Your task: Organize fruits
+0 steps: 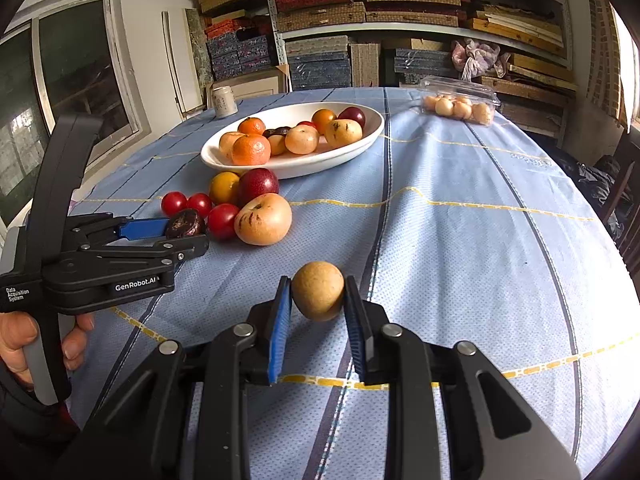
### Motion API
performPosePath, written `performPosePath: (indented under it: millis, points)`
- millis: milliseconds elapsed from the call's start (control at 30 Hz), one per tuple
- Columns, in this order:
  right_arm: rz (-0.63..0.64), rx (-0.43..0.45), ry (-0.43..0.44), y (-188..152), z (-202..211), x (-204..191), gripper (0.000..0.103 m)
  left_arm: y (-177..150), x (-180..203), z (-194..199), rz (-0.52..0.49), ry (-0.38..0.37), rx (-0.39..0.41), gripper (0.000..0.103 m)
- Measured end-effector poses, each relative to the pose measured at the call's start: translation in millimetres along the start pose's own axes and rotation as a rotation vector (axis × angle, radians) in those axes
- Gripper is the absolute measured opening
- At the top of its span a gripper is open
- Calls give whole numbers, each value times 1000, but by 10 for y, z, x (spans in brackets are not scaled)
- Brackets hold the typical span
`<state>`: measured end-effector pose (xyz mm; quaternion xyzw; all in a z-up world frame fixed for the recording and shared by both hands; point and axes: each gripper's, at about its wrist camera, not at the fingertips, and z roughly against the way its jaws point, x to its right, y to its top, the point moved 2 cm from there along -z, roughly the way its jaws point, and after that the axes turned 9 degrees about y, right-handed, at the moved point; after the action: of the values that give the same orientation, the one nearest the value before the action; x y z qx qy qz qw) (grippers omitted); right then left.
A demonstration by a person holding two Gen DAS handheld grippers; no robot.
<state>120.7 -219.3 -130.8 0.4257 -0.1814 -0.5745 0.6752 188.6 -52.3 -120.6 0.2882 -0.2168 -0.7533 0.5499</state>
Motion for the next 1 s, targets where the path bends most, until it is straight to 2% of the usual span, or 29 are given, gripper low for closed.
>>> performPosePath:
  millis: [233,400,467,567,600,633,667,733,900,1000]
  points:
    - [3,-1,2,-2,-8,-6,25,10,-7,-24,7,4,-8,53]
    - [0,-5,9,9,-29,-14,25,16,-39,-51,29,6,-20,66]
    - [-3,-7,12,7,-35,-10,25,18,-57,-83,43,-17,-36,79]
    - [-9,-6,16,10,-33,4,25,14,-59,-98,46,-32,-45,83]
    - [-10,-6,18,8,-32,8,25,10,-46,-91,42,-36,-43,83]
    - [-10,-6,18,8,-34,12,25,10,-35,-79,38,-47,-36,72]
    - [-10,-5,17,8,-31,13,25,10,-25,-58,34,-49,-25,55]
    - [-9,-5,17,8,-37,11,25,12,-12,-30,31,-63,-13,44]
    - [-9,1,19,10,-13,19,25,0,-75,-20,69,-96,-12,44]
    - [-16,0,24,9,-11,26,25,-27,-36,27,50,-89,-5,44]
